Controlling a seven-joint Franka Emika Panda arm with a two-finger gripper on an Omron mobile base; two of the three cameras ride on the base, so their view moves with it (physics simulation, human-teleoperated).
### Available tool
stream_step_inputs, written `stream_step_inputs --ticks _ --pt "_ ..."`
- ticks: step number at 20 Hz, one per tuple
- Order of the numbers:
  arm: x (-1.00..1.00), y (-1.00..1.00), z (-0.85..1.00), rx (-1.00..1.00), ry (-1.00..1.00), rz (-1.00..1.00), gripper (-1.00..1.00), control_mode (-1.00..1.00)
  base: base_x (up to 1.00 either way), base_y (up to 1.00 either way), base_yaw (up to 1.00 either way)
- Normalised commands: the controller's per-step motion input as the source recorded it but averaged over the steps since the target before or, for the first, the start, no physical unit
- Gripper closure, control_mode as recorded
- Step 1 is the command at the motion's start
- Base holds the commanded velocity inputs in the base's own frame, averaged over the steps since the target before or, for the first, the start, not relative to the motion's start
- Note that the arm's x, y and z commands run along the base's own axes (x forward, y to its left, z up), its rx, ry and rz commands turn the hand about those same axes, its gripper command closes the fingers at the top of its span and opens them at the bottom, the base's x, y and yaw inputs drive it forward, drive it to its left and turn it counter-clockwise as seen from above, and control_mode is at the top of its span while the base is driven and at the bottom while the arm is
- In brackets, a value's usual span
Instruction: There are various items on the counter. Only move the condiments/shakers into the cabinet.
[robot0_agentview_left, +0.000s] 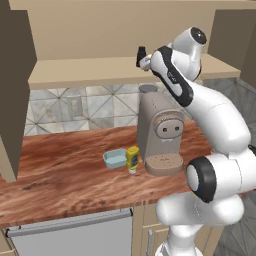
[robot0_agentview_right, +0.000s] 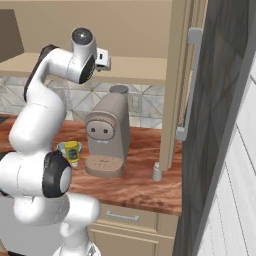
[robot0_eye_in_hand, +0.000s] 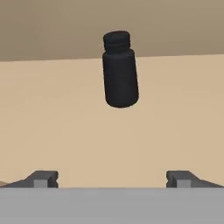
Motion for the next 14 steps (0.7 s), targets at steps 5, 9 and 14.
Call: stream_step_inputs --ticks 5,9,14 --pt "-1.0 -0.61 -0.67 -0.04 0.02 -0.03 -1.0 -1.0 0.0 0.0 0.0" --pt "-1.0 -0.94 -0.72 0.0 0.13 -0.17 -1.0 -1.0 0.0 0.0 0.0" --pt "-0.94 -1.0 -0.71 0.0 0.25 -0.3 -1.0 -1.0 0.0 0.0 0.0"
